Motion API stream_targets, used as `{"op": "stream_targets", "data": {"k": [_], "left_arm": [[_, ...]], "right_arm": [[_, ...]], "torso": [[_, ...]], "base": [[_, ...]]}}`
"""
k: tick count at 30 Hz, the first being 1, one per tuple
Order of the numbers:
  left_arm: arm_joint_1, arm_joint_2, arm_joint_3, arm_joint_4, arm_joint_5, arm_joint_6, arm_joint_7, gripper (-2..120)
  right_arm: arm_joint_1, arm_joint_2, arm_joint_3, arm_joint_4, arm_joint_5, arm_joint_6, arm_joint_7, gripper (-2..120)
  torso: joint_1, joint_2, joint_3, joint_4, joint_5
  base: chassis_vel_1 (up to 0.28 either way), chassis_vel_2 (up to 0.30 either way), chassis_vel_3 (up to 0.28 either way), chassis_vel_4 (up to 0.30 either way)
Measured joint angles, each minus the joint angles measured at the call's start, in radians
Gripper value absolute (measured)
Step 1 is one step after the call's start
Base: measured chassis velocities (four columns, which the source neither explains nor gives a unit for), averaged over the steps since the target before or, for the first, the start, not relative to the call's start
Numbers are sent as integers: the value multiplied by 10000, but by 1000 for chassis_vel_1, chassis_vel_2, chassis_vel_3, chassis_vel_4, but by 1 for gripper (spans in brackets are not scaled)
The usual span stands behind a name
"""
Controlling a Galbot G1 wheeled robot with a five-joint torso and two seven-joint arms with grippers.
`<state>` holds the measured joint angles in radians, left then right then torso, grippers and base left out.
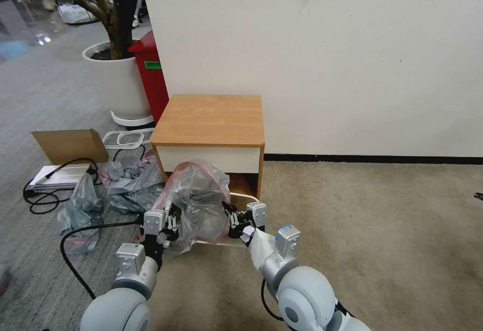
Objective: Pick up the garbage bag from the table and place it over the trash can.
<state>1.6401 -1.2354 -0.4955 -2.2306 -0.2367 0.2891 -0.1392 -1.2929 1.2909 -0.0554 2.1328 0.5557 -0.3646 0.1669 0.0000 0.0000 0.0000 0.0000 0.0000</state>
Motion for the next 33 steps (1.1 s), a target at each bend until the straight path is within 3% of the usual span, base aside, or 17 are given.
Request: {"op": "stream_targets", "data": {"k": [7, 12, 21, 33], "left_arm": [[155, 47, -213, 597, 671, -1931, 647, 4], [302, -20, -220, 678, 762, -2471, 770, 4], [533, -110, -267, 678, 787, -2812, 798, 4], [730, -191, -332, 548, 607, -3131, 816, 4]], "right_arm": [[338, -597, 507, 655, 2799, -675, -51, 0], [513, -644, 850, 736, 3779, -719, 465, 0], [518, -508, 1301, 699, 4040, -714, 893, 0], [268, -889, 2004, 671, 3671, -708, 918, 0]], "torso": [[0, 0, 0, 0, 0], [0, 0, 0, 0, 0], [0, 0, 0, 0, 0], [0, 0, 0, 0, 0]], "base": [[0, 0, 0, 0], [0, 0, 0, 0], [0, 0, 0, 0], [0, 0, 0, 0]]}}
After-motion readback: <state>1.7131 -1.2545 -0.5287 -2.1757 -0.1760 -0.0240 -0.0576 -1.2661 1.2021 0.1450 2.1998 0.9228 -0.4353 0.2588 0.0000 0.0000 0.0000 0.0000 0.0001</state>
